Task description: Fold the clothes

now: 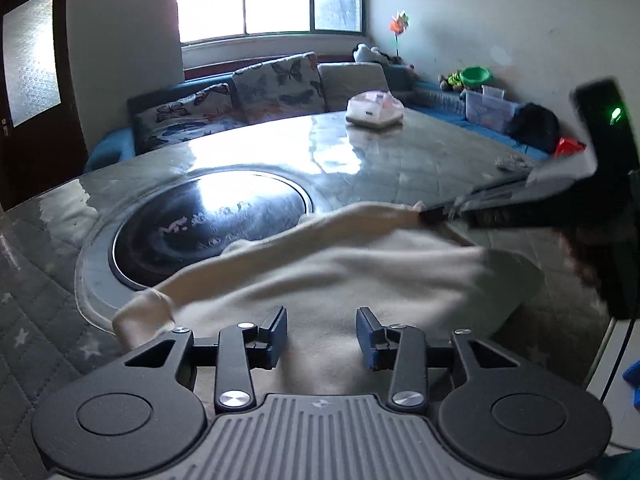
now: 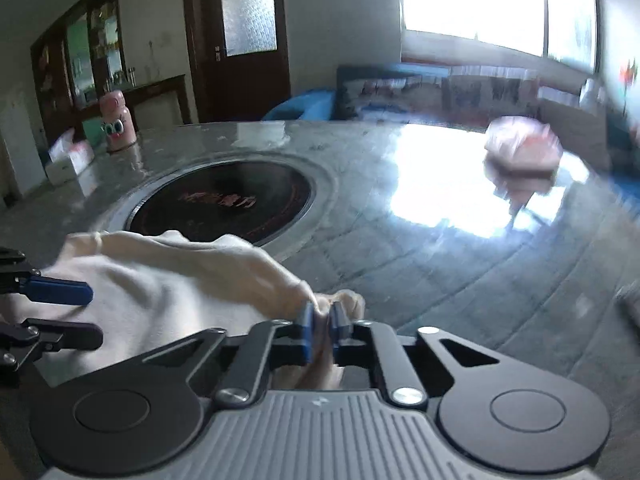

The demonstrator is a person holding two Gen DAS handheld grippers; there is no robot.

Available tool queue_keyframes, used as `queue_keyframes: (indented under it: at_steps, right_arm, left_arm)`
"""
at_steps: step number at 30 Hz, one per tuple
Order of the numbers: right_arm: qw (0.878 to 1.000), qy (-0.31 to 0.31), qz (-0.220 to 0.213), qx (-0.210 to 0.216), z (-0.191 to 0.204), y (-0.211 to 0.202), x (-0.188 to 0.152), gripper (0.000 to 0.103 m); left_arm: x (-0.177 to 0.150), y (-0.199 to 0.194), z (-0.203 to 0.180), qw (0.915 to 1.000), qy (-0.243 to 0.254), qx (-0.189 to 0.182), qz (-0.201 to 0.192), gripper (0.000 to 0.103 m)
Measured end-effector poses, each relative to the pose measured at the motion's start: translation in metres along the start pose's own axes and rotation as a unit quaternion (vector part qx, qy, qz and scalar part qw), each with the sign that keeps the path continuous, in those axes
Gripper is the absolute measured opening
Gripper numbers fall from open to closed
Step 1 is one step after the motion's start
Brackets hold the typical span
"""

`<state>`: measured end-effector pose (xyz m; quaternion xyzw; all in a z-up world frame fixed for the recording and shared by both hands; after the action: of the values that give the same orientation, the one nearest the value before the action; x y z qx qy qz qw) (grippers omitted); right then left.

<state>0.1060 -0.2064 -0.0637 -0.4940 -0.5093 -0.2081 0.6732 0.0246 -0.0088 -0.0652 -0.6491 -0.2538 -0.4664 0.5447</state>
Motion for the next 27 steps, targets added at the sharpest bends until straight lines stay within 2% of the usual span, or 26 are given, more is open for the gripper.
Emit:
queue_keyframes:
  at_steps: [2, 5, 9, 13, 17, 22, 27]
  right_arm:
    - [0.999, -0.029, -0.013, -0.026, -0.001, -0.006, 0.005, 0.004]
    - [1.000, -0.018, -0.015, -0.016, -0.005, -0.006, 0.008, 0.004]
    - [0.999, -0.002, -0.022, 0.031, 0.007, -0.009, 0.019, 0.005]
    - [0.996, -0.004, -0.013, 0.083, 0.032, 0.004, 0.023, 0.007]
    - [0.995, 0.002, 0.008, 0.104, 0.047, 0.031, 0.022, 0.008]
    - [0.995, 0.029, 0.031, 0.090, 0.043, 0.053, 0.018, 0.008]
    - [0.997, 0.030, 0.023, 0.074, 0.036, 0.051, 0.018, 0.012]
  left_arm:
    - [-0.001, 0.001, 0.003, 1.0000, -0.006, 0.001, 0.001, 0.047]
    - [0.002, 0.001, 0.006, 0.9999, -0.012, 0.001, -0.001, 0.047]
    - [0.011, -0.002, 0.017, 0.9996, -0.023, 0.006, -0.013, 0.047]
    - [0.018, 0.005, 0.045, 0.9982, -0.055, 0.022, -0.013, 0.046]
    - [0.017, 0.017, 0.076, 0.9955, -0.087, 0.036, -0.001, 0.045]
    - [0.008, 0.032, 0.109, 0.9928, -0.105, 0.057, 0.013, 0.031]
    - [0.004, 0.035, 0.122, 0.9922, -0.098, 0.075, 0.014, 0.031]
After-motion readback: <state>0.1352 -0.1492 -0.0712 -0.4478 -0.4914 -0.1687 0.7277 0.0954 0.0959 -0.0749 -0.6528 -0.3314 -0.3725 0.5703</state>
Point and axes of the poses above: each gripper's, at about its wrist camera, not at the fingertips, and y roughly the way its jaws point, z to its left, x to its top, the point moved 9 cm from there along y, roughly the way its jaws point, and after that the axes turned 10 degrees about -z, right-handed, at the moved point
